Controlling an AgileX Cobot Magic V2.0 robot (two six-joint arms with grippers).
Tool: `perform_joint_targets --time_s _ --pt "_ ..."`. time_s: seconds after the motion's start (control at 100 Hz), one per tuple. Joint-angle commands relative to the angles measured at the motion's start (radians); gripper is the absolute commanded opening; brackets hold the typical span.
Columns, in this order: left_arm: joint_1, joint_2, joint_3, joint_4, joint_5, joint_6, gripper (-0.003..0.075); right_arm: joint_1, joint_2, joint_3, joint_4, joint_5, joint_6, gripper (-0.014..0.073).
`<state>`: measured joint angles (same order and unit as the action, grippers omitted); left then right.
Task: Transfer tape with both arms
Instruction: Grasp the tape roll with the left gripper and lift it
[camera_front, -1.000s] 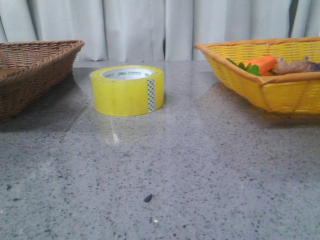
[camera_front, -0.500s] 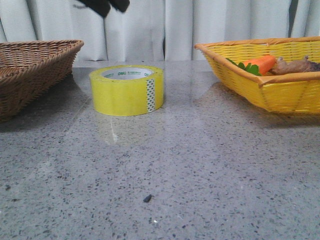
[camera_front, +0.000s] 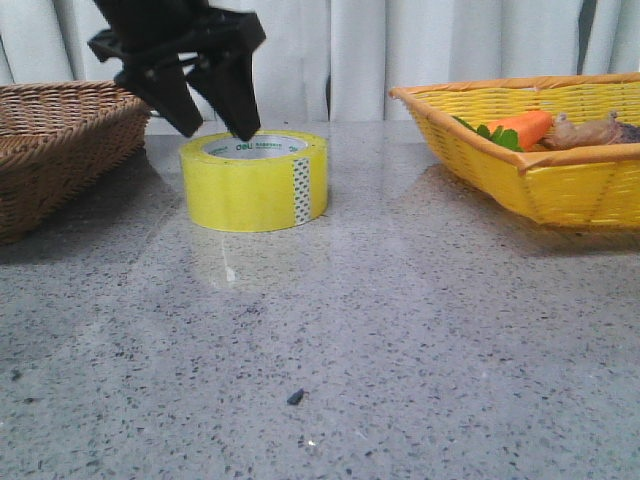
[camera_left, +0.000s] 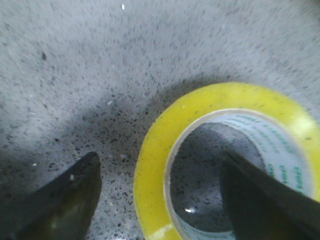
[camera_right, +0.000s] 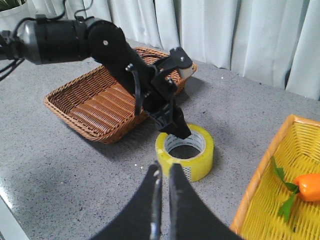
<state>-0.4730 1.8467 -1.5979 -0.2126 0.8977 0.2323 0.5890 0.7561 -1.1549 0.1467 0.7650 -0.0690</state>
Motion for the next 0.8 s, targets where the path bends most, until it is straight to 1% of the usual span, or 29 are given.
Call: perform_joint_targets --time_s 0.0,0.22,0.29,0.36,0.4,0.41,0.43,0.48,0.5,0.51,0.65,0.79 --pt "-0.004 -0.03 -0.029 -0.011 -0.041 -0.01 0.0462 -0.002 0.002 -0.023 -0.006 -0.082 -0.003 -0.0056" --pt "-0.004 0.009 -0.027 -0.013 -0.041 -0.01 0.0457 -0.002 0.002 -0.023 -0.006 -0.082 -0.003 -0.0056" --pt "-0.004 0.018 -0.027 -0.023 -0.041 -0.01 0.0416 -0.002 0.002 -0.023 -0.006 -0.082 -0.003 -0.0056" --pt "-0.004 0.023 -0.027 -0.035 -0.041 -0.01 0.0317 -0.002 0.002 -0.023 -0.006 -0.082 -0.003 -0.0056" --pt "-0.004 0.023 -0.027 -0.035 -0.041 -0.01 0.0235 -0.002 0.002 -0.023 -0.006 -0.082 -0.003 -0.0056" --pt "-0.004 0.023 -0.027 -0.035 -0.041 -0.01 0.0204 -0.002 0.002 -0.023 -0.006 -0.082 -0.003 -0.0056" --pt "-0.004 0.023 -0.027 -0.035 -0.041 -0.01 0.0172 -0.002 0.002 -0.023 -0.006 -0.082 -0.003 -0.0056" --pt "-0.004 0.023 -0.027 -0.037 -0.041 -0.01 0.0044 -0.002 0.002 -0.023 -0.006 -0.082 -0.003 -0.0056" --pt "-0.004 0.023 -0.027 -0.039 -0.041 -0.01 0.0013 -0.002 0.002 -0.023 -0.006 -0.082 -0.003 -0.0056" --pt "-0.004 0.023 -0.027 -0.039 -0.041 -0.01 -0.0017 -0.002 0.002 -0.023 -0.006 -0.082 -0.003 -0.0056" --pt "-0.004 -0.007 -0.063 -0.081 -0.033 -0.006 -0.002 -0.002 0.002 -0.023 -0.006 -0.082 -0.003 -0.0056" --pt "-0.002 -0.095 -0.156 -0.079 -0.024 -0.002 -0.002 -0.002 0.002 -0.023 -0.006 -0.087 -0.003 -0.0056"
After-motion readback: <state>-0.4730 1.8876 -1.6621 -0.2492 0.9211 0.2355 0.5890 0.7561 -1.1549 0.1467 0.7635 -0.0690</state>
